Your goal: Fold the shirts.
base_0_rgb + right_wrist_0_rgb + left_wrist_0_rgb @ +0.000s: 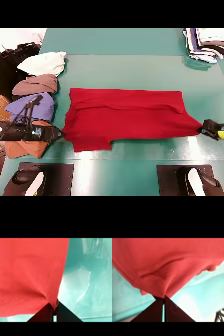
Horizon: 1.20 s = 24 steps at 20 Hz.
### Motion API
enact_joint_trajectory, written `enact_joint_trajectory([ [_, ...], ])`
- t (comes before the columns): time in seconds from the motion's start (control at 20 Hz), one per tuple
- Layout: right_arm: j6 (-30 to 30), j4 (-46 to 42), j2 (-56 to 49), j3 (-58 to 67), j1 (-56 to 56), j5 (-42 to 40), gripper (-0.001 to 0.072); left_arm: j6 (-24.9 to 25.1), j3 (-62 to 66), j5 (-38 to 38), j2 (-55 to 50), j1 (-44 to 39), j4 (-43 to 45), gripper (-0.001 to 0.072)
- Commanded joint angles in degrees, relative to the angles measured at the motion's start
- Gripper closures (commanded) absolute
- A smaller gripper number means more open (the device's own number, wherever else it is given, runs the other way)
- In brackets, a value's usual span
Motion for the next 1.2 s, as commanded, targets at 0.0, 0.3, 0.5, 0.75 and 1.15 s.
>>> enact_joint_trajectory([
  [0.0,0.33,-0.59,-7.74,8.44,5.88,-2.38,0.0697,3.30,5.84,7.48,-6.16,0.02,0.55,0.0684],
  [0.3,0.83,-0.02,-31.85,22.77,13.49,-8.72,0.0697,9.68,20.02,19.93,-32.44,0.02,0.35,0.0683],
  [0.5,0.81,0.09,-44.04,32.02,15.52,-9.38,0.0696,11.08,31.26,22.12,-47.98,0.02,0.26,0.0682],
  [0.75,0.07,5.70,-53.59,40.70,14.34,-9.25,0.0581,10.84,36.54,25.09,-55.39,0.02,-2.75,0.0460],
  [1.15,-8.96,13.11,-54.86,41.48,3.69,-0.66,0.0323,10.01,38.49,16.04,-55.25,0.02,-3.04,0.0681],
])
